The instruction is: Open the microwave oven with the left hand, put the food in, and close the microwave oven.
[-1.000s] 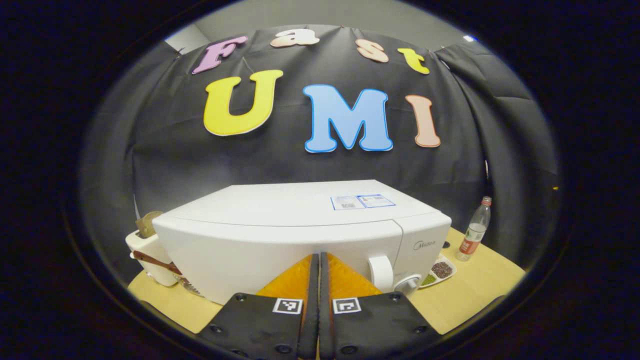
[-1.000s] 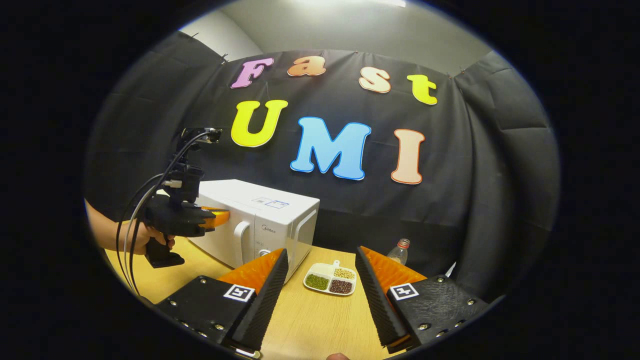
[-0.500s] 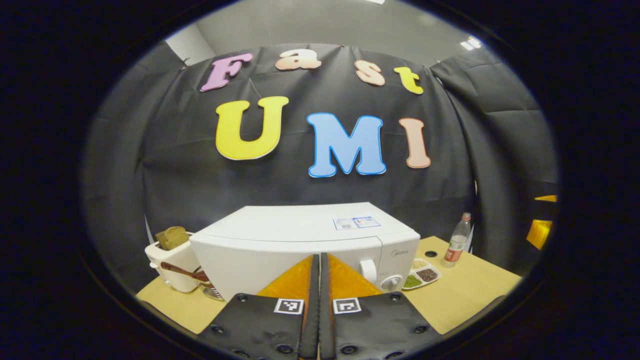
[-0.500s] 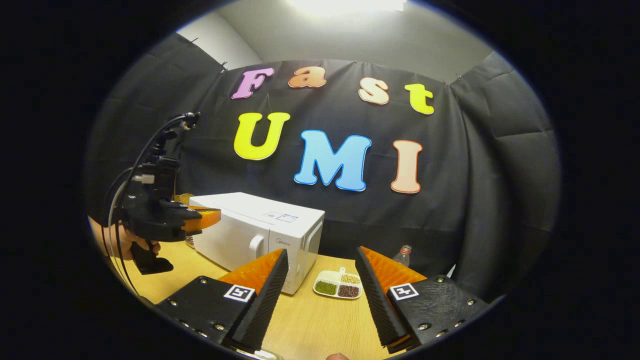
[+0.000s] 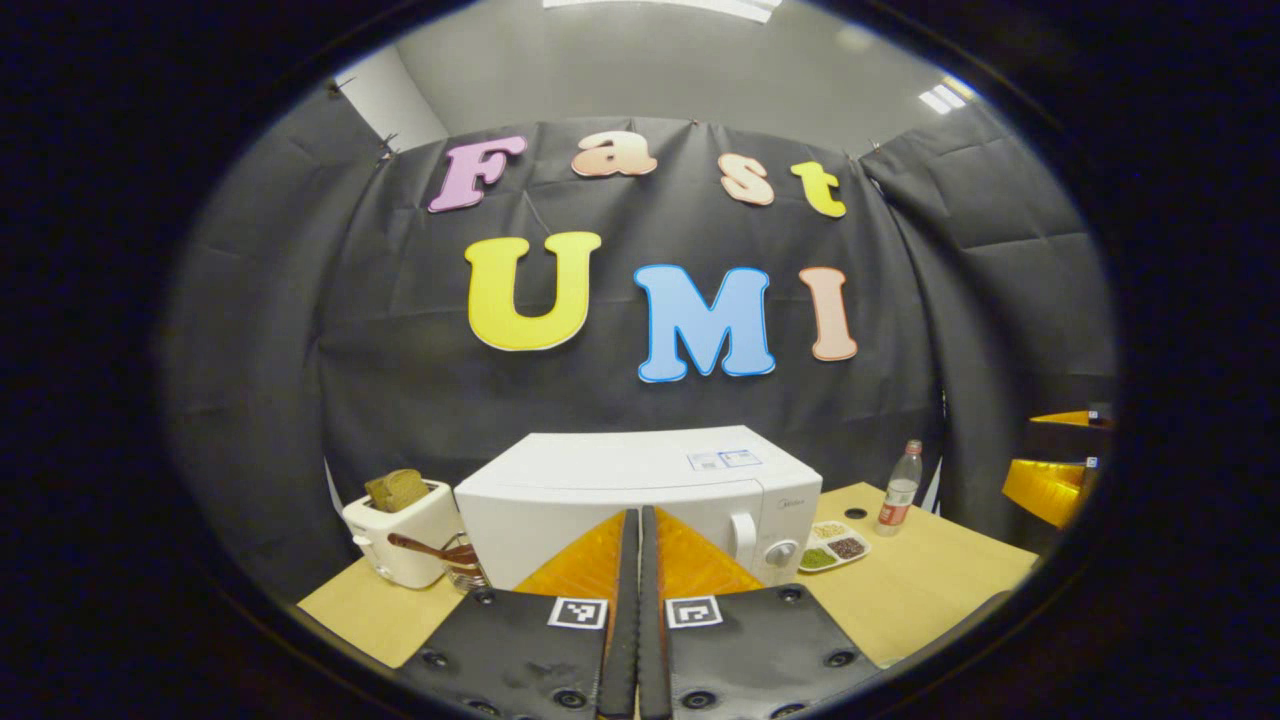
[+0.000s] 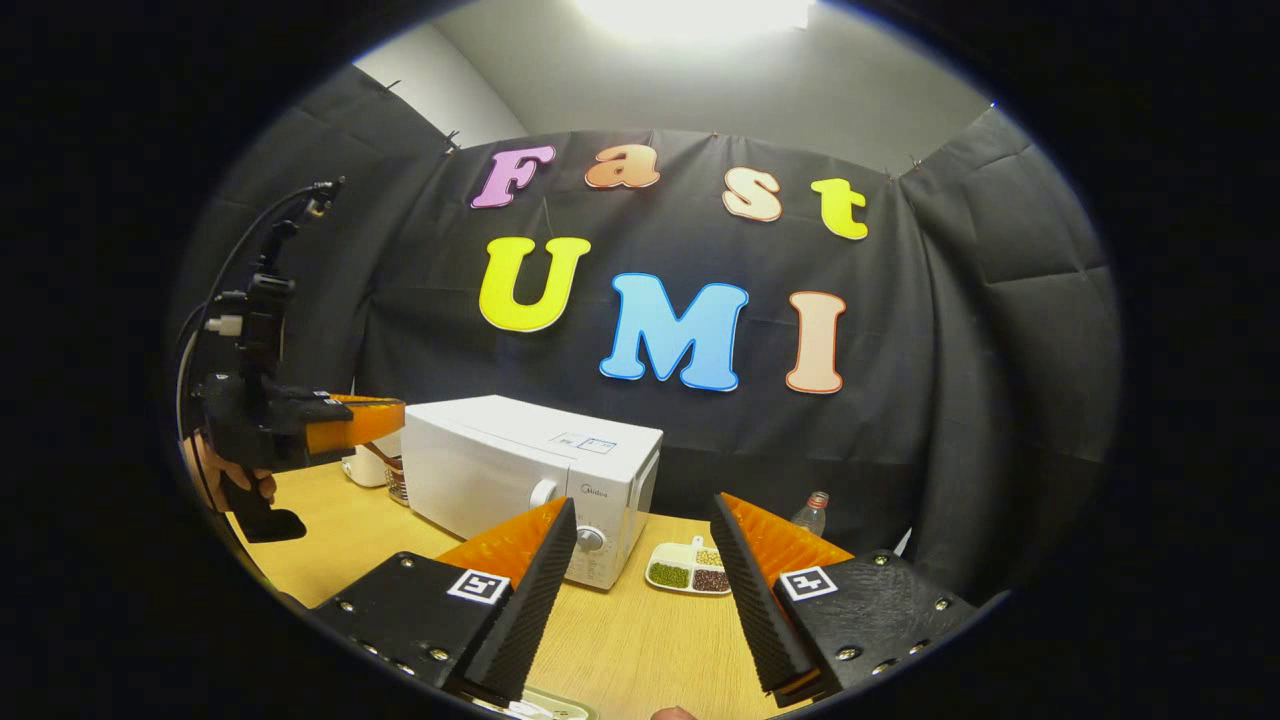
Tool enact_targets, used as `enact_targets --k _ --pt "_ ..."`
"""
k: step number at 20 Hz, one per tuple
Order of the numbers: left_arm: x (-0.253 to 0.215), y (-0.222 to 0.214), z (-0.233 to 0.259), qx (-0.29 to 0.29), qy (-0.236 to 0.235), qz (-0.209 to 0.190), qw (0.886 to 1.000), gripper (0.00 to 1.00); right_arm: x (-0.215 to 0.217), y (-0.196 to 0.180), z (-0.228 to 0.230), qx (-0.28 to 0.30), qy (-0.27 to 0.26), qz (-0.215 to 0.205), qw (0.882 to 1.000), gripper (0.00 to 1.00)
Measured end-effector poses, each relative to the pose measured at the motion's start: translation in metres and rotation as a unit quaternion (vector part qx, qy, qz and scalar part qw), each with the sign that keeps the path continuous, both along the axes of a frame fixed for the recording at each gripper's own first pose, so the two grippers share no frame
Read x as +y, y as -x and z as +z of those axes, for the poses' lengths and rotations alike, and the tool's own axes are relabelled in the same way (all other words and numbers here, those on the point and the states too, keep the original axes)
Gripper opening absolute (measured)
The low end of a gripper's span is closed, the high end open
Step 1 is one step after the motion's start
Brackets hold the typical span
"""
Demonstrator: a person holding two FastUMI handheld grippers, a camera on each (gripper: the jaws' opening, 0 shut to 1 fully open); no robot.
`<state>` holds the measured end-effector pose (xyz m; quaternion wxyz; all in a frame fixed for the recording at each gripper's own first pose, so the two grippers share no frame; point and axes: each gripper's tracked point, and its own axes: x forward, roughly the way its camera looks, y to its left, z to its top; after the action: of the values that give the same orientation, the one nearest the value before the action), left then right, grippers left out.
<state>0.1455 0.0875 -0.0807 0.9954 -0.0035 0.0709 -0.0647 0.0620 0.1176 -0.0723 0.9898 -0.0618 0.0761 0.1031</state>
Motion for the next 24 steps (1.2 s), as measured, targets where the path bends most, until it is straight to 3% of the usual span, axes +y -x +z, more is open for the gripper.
enact_targets --k 4,5,10,12,14,15,19,24 --pt "0.020 0.033 0.005 0.002 0.011 0.019 1.000 0.07 0.006 0.011 0.007 -0.005 -0.004 0.001 1.000 0.83" --pt "0.027 0.039 0.007 0.000 0.010 0.025 1.000 0.04 0.007 0.014 0.007 -0.007 -0.007 0.000 1.000 0.83" --pt "0.043 0.075 0.014 -0.011 0.000 0.043 0.999 0.12 0.009 0.028 0.013 -0.017 -0.026 -0.007 0.999 0.83" --pt "0.042 0.084 0.021 -0.021 0.003 0.043 0.999 0.37 0.011 0.030 0.014 -0.019 -0.025 -0.004 0.999 0.83" --pt "0.040 0.093 0.025 -0.029 0.005 0.042 0.999 0.72 0.010 0.032 0.015 -0.020 -0.026 -0.002 0.999 0.83" --pt "0.037 0.096 0.025 -0.031 0.005 0.042 0.999 0.82 0.010 0.033 0.017 -0.022 -0.029 -0.002 0.999 0.83" --pt "0.030 0.104 0.027 -0.035 0.006 0.040 0.999 0.96 0.014 0.036 0.024 -0.027 -0.039 -0.002 0.999 0.83" --pt "0.025 0.108 0.031 -0.042 -0.001 0.034 0.999 0.95 0.016 0.041 0.029 -0.032 -0.040 -0.001 0.999 0.83"
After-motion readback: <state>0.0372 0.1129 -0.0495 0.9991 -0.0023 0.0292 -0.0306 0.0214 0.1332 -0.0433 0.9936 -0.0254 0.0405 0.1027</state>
